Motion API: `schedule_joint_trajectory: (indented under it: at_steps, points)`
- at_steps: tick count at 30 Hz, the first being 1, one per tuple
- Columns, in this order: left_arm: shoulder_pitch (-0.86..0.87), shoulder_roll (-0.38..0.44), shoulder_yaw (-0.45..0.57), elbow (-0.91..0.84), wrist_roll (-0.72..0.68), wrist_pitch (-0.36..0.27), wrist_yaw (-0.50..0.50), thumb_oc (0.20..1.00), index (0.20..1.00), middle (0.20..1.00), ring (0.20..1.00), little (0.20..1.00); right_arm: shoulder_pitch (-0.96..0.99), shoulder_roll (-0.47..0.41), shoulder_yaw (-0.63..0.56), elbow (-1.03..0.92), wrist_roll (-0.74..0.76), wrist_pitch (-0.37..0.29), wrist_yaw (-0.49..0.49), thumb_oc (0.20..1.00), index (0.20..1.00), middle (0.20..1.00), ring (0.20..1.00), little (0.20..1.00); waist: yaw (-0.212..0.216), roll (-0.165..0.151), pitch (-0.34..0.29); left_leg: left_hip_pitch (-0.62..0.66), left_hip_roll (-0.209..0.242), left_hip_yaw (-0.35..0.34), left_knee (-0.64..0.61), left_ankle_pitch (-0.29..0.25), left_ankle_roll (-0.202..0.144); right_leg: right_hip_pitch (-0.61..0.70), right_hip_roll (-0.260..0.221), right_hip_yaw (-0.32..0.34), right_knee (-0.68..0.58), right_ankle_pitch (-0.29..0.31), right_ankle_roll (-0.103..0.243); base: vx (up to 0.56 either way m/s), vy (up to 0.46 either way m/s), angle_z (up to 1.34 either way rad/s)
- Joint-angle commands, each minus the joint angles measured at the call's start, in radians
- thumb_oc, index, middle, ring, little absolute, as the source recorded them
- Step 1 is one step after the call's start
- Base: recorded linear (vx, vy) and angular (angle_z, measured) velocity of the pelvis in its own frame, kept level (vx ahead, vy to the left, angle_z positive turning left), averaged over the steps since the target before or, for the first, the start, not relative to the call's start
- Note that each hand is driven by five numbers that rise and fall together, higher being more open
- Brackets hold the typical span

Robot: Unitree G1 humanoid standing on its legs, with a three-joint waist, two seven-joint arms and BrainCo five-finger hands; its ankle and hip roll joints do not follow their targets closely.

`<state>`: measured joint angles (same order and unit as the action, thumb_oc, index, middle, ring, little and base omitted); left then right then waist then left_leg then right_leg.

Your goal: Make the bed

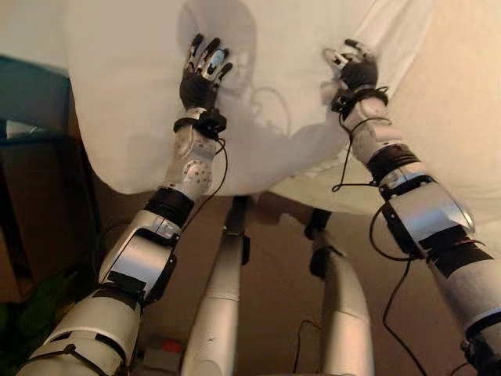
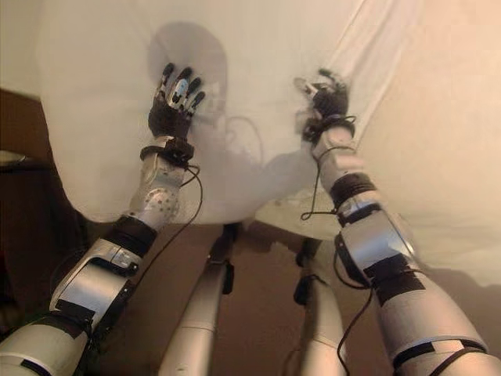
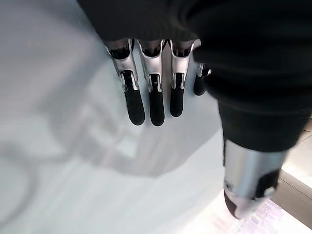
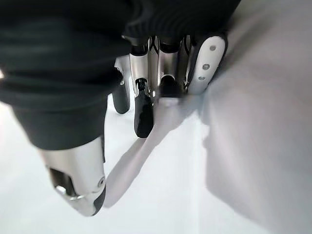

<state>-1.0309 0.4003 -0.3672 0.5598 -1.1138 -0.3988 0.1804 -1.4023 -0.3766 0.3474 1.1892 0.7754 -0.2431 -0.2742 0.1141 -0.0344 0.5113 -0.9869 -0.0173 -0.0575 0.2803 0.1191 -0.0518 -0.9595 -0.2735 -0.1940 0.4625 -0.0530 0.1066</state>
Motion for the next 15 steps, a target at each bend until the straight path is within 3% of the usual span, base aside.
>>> schedule_joint_trajectory:
  at_steps: [1, 7, 15]
  points:
    - [0.011, -0.019, 0.096, 0.026, 0.007, -0.025, 0.034, 1.000, 1.000, 1.000, 1.000, 1.000, 0.191, 0.004, 0.030, 0.130, -0.037, 0.130, -0.025, 1.000, 1.000, 1.000, 1.000, 1.000, 0.005, 0.105, 0.009, -0.076, -0.036, 0.048, 0.085, -0.087, -0.012, 0.009, 0.039, 0.034, -0.077, 0.048, 0.028, 0.04, 0.025, -0.10]
    - [0.035, -0.010, 0.158, 0.067, -0.006, -0.037, 0.022, 1.000, 1.000, 1.000, 1.000, 1.000, 0.337, -0.017, 0.157, 0.121, -0.251, 0.194, 0.107, 1.000, 1.000, 1.000, 1.000, 1.000, -0.025, 0.104, 0.009, -0.076, -0.043, 0.066, 0.060, -0.081, -0.002, -0.010, 0.043, 0.078, -0.125, 0.084, 0.034, 0.01, 0.035, -0.05]
    - [0.035, 0.016, 0.183, 0.090, 0.002, -0.046, 0.023, 1.000, 1.000, 1.000, 1.000, 1.000, 0.345, -0.032, 0.278, 0.145, -0.523, 0.226, 0.111, 1.000, 1.000, 1.000, 1.000, 1.000, -0.057, 0.088, 0.009, -0.046, -0.030, 0.094, -0.035, -0.040, -0.011, 0.026, 0.072, 0.110, -0.289, 0.165, 0.055, -0.01, 0.014, -0.18]
